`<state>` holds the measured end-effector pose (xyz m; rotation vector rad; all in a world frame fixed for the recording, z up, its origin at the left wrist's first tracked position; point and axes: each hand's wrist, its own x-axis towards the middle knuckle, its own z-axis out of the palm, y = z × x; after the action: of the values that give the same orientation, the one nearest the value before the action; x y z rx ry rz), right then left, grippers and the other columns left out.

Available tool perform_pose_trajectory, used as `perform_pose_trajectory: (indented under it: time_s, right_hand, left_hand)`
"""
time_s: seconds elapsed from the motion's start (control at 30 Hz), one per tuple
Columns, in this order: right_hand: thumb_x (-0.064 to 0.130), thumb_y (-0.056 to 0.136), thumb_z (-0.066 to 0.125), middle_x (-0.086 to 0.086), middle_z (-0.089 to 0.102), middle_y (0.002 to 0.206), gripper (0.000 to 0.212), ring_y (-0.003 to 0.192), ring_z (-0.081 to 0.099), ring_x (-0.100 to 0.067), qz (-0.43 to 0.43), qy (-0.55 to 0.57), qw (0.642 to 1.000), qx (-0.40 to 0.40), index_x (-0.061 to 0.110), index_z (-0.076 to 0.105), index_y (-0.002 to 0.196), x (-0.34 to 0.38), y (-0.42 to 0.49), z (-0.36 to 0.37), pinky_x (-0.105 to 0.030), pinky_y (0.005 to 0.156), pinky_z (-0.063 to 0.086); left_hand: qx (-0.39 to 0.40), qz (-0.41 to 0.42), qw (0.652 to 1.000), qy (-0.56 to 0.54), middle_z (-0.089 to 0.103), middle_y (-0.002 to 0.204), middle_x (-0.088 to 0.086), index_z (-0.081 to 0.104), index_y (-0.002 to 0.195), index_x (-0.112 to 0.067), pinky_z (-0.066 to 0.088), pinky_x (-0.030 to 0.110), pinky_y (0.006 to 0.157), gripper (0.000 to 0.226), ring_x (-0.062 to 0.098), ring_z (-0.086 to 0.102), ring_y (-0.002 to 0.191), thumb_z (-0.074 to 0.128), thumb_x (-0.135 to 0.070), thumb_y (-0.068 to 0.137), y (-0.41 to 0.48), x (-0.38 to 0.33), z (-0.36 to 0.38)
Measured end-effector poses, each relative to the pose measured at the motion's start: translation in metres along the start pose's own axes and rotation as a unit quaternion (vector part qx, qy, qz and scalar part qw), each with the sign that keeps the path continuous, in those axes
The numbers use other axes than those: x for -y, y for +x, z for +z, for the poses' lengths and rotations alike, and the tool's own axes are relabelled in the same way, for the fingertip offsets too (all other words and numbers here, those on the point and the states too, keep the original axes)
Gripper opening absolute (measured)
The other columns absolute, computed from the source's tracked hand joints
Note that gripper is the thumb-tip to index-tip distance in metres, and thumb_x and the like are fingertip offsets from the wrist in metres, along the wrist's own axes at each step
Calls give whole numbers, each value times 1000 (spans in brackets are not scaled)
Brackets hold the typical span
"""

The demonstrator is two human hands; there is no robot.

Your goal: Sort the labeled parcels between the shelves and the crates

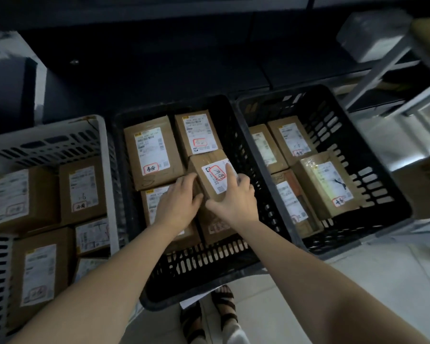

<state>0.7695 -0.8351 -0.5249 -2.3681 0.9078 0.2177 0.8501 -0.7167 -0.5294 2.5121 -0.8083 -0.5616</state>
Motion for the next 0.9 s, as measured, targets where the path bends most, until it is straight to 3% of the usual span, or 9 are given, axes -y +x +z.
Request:
perform_pose_trajectory:
  time_s: [0.17,0.3,0.43,0.63,0.77,0.9]
  right_hand:
    - [45,75,65,-9,25,141,93,126,33,-32,-39,47,997,-56,29,13,150,2,3,-56,-40,94,43]
    - [43,74,68,-8,21,144,96,130,30,-32,-110,48,993,-23,29,12,151,23,7,-75,-40,100,39]
    - [42,74,68,-7,22,145,95,129,34,-28,-174,73,982,12,29,16,152,76,9,-63,-36,97,43]
    - [40,75,68,-5,30,135,90,119,43,-24,-271,112,952,87,30,20,151,174,-15,-11,-38,98,45]
    - [51,71,64,-6,27,139,91,122,43,-31,-310,77,937,138,34,20,149,221,-33,41,-36,97,44]
    - [49,76,67,-10,24,143,91,129,35,-37,-301,9,936,182,34,16,150,244,-41,98,-45,101,43]
  left_hand:
    - [-70,29,995,-65,48,135,4,30,140,-21,46,30,78,50,20,54,112,51,-24,94,12,-43,-28]
    - [-129,-13,986,-102,50,131,5,36,136,-19,49,36,84,44,21,57,111,50,-22,94,1,-41,-55]
    - [-187,-97,972,-104,50,132,4,37,135,-21,47,43,94,44,23,53,117,51,-21,94,-26,1,-87]
    - [-270,-232,930,-91,58,124,10,49,127,-15,48,47,92,37,29,57,112,55,-14,91,-90,102,-128]
    - [-252,-305,915,-81,57,122,9,53,122,-14,51,45,87,31,31,58,108,53,-12,91,-127,175,-132]
    - [-150,-323,934,-31,53,126,8,55,123,-16,50,40,87,32,29,54,111,55,-20,91,-147,226,-115]
